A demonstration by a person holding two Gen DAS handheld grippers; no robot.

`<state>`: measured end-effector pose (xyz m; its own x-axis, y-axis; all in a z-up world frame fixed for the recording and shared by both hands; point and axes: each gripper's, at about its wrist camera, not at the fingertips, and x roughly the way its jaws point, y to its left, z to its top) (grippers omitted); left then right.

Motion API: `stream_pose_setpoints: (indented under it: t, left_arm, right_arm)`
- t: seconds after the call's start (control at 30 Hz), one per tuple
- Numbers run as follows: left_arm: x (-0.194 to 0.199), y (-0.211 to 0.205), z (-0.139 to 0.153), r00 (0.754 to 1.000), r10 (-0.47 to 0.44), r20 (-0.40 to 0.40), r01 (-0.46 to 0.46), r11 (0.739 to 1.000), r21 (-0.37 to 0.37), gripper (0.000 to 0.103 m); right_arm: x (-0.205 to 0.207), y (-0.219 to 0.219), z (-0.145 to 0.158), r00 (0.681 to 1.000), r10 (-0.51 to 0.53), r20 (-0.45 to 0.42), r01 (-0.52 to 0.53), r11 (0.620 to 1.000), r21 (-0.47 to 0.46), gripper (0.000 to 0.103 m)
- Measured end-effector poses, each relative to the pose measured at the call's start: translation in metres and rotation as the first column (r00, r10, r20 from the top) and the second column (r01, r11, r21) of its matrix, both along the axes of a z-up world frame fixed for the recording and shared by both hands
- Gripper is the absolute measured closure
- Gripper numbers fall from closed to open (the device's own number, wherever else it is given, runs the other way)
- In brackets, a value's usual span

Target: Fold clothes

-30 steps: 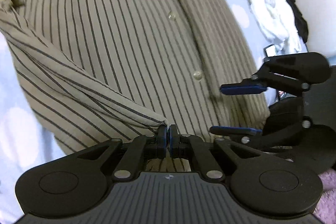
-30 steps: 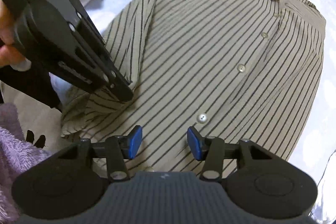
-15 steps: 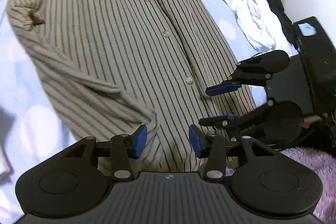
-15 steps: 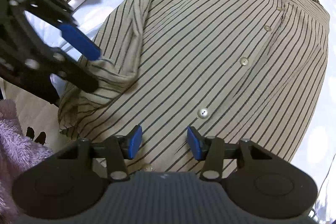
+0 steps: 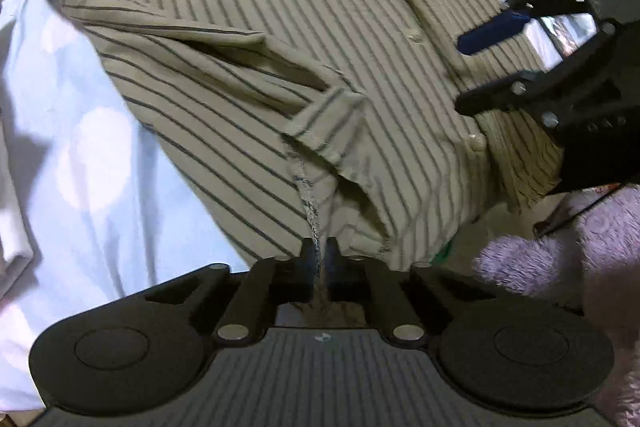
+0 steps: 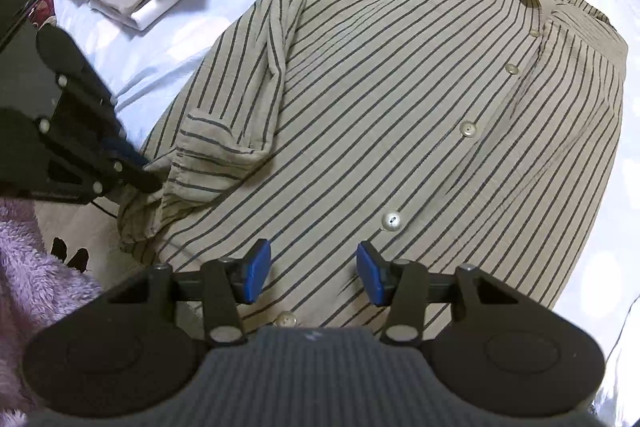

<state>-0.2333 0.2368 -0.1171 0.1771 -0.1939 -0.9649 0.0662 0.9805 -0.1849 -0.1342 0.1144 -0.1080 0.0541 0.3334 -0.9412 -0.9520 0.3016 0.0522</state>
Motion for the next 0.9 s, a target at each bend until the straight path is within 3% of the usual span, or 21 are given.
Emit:
stream_pose_setpoints:
  t: [0.17, 0.3, 0.4, 0.5, 0.63, 0.9]
  left_arm:
    - [-0.005, -0.018, 0.005, 0.998, -0.059, 0.01, 0.06, 0.993, -0.099, 0.103]
    - [-0.005, -0.031, -0.003, 0.996, -0.085, -0.012, 0.083, 0.991, -0.109, 0.102]
    - [-0.003, -0.035, -0.003, 0.994, -0.109, -0.027, 0.104, 0.985, -0.136, 0.097]
    - [-0.01, -0.036, 0.0, 0.992, -0.121, -0.029, 0.114, 0.978, -0.175, 0.085]
    - [-0.011, -0.034, 0.008, 0.991, -0.126, -0.039, 0.117, 0.978, -0.172, 0.084]
    - [0.008, 0.018, 0.033, 0.999, -0.036, -0.036, 0.032, 0.994, -0.102, 0.083]
  right_arm:
    - [0.002, -0.002, 0.002, 0.999, -0.027, -0.021, 0.027, 1.0, 0.014, 0.052]
    - [0.006, -0.002, 0.005, 0.994, -0.078, -0.078, 0.082, 0.996, 0.046, 0.052]
    - [0.012, -0.004, 0.009, 0.981, -0.127, -0.147, 0.14, 0.987, 0.08, 0.054]
    - [0.017, -0.006, 0.009, 0.963, -0.171, -0.21, 0.195, 0.976, 0.099, 0.058]
    - [0.022, -0.003, 0.006, 0.941, -0.208, -0.265, 0.242, 0.965, 0.103, 0.064]
    - [0.027, 0.003, -0.006, 0.924, -0.222, -0.311, 0.258, 0.963, 0.078, 0.066]
